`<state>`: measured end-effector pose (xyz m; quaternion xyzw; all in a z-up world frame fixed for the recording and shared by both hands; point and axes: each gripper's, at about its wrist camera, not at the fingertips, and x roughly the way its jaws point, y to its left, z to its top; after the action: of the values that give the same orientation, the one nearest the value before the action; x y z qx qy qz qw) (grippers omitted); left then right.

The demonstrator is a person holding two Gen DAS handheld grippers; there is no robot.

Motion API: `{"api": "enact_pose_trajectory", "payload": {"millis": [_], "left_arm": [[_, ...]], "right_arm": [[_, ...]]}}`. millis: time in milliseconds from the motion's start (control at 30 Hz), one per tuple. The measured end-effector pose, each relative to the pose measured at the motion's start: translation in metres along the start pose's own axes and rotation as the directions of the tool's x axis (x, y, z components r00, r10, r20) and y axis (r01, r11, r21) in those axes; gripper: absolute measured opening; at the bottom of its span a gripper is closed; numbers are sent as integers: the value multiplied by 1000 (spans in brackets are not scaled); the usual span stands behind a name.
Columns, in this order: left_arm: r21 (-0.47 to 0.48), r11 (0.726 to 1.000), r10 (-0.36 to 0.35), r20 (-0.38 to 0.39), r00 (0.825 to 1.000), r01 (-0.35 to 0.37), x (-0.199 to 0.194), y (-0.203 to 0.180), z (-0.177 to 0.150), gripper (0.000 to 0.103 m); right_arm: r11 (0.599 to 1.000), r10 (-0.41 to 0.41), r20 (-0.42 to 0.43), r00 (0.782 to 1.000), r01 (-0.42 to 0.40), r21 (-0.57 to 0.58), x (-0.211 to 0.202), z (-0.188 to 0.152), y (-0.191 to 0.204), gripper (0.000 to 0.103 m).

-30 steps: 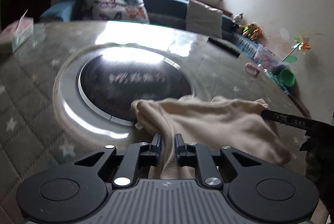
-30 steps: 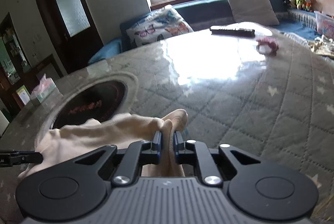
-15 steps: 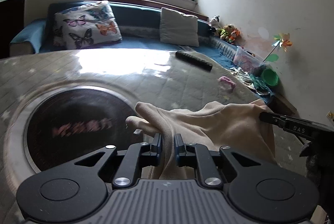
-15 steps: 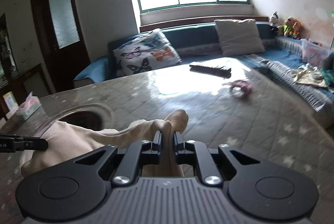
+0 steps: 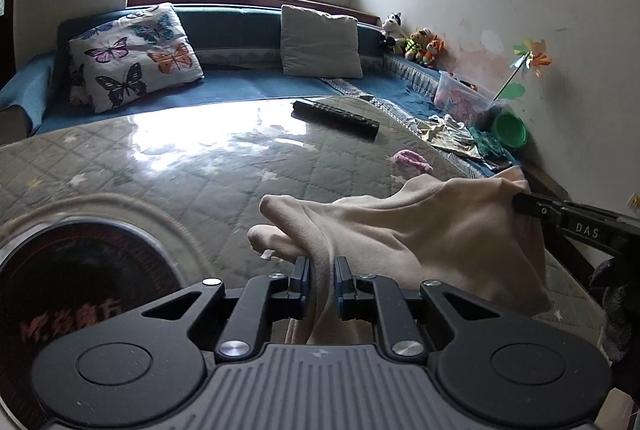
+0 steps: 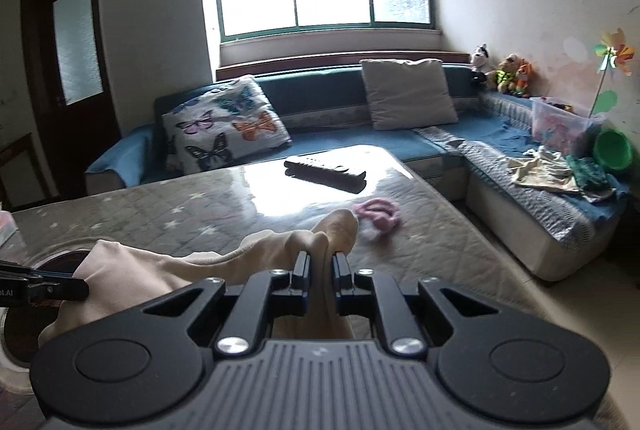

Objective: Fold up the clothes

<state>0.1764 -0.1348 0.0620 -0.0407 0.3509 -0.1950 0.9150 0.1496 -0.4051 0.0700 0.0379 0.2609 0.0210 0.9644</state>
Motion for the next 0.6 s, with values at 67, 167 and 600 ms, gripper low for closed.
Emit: {"api": "enact_pose_trajectory", "payload": {"millis": [67,167,600], "left_arm": [[11,1000,-1,-7,1000,1,8,-7,4,14],[25,1000,-4,-13,1000,4,17,-14,8,14],[54,999,5,-51,999,-2,44,-27,14,14]], "right_arm": [[1000,-15,0,1000,15,3,4,3,-7,10],[999,-35,1,999,35,4,10,5,-16,10],[996,-84,-29,996,84,16,29,0,-37,10]]}}
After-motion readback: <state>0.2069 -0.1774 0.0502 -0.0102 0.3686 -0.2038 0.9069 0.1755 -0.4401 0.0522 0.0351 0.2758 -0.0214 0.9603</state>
